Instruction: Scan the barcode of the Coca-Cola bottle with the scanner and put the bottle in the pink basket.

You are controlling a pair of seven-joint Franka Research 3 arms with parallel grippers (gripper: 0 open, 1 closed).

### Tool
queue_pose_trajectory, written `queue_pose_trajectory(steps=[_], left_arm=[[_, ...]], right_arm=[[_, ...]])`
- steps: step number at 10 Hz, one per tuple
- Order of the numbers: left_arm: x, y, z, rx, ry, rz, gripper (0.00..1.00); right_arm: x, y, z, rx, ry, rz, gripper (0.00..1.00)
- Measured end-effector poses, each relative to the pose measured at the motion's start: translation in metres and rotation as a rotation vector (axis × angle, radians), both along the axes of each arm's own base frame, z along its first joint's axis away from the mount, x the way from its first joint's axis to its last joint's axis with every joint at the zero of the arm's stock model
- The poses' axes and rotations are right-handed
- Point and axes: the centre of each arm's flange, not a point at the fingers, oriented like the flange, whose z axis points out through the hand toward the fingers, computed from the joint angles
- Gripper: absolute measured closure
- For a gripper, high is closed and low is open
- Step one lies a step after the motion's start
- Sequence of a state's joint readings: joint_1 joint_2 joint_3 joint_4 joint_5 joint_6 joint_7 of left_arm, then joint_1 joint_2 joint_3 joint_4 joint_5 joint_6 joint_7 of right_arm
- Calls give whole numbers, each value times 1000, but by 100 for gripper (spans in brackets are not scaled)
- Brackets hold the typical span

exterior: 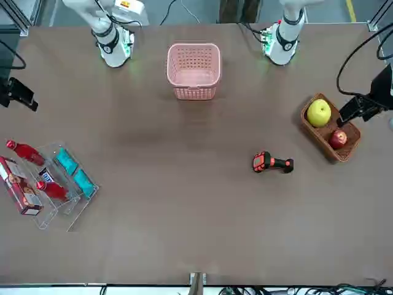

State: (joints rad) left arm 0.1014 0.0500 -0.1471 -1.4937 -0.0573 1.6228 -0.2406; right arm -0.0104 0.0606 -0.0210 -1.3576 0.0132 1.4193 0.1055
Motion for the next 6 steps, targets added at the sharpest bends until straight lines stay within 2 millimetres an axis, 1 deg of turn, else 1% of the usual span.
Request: queue_pose_trajectory(steps=[4,6], left_arm=[[0,2,0,-1,0,4,0],[0,2,0,-20,1,8,0]], right_arm=[[-1,-1,-5,1,22,-1,0],[-1,-1,-13,2,40,0,0]])
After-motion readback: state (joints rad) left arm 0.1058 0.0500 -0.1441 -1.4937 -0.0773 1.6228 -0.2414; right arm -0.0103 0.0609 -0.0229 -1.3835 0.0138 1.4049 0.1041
